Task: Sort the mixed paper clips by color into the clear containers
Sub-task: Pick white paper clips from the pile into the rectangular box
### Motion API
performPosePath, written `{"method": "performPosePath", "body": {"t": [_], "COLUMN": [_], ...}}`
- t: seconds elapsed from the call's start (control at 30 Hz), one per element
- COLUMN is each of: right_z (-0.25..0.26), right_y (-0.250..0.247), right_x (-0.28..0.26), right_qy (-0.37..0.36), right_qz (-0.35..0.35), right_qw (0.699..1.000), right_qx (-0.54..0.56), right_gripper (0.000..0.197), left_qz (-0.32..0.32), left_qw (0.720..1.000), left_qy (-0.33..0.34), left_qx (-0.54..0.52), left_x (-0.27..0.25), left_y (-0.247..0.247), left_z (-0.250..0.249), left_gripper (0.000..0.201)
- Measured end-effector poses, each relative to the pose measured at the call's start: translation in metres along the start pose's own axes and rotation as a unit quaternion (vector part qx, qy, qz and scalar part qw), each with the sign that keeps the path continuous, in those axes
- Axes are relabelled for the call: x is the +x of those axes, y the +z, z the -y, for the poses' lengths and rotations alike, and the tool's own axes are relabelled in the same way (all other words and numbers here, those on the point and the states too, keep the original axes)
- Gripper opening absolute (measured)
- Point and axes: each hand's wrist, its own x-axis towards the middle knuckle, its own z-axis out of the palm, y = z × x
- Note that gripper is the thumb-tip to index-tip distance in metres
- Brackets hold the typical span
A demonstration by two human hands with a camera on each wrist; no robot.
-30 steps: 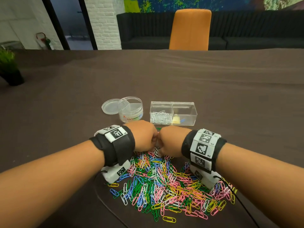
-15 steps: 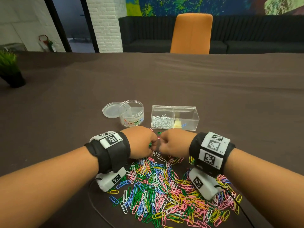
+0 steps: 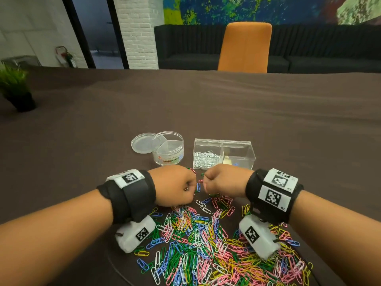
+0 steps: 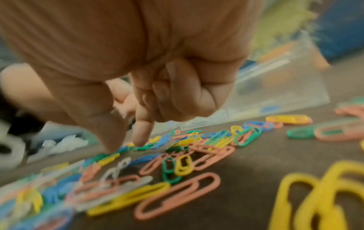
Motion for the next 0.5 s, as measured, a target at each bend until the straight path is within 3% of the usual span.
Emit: {"method": "performPosePath", "body": {"t": [0.07,0.17,0.27,0.5], "right_z": [0.008,0.017,0.02,0.017], "right_y": [0.005,0.016,0.018,0.023], "right_x": [-0.002,-0.003,-0.004,-0.011], "right_qy": [-0.031,-0.054,-0.074,-0.1], "right_qz": [-0.007,0.016,0.024,0.016], "right_qw": [0.995,0.975,0.964,0.963], "right_qx": [-0.099,-0.216,-0.254,-0.25], "right_gripper": [0.002,0.022,0.016,0.015], "left_qz": [-0.021,-0.083,-0.161,-0.211], "left_qw": [0.996,0.98,0.958,0.96], "left_qy": [-0.041,-0.078,-0.081,-0.083], "left_qx": [-0.071,-0.165,-0.224,-0.162], "left_x": [0.003,0.009,0.025,0.076], "left_y": [-0.005,-0.016,-0.029,-0.042], "left_z": [0.006,0.017,0.021,0.004], "left_gripper": [0.01,0.011,0.012,0.008]}}
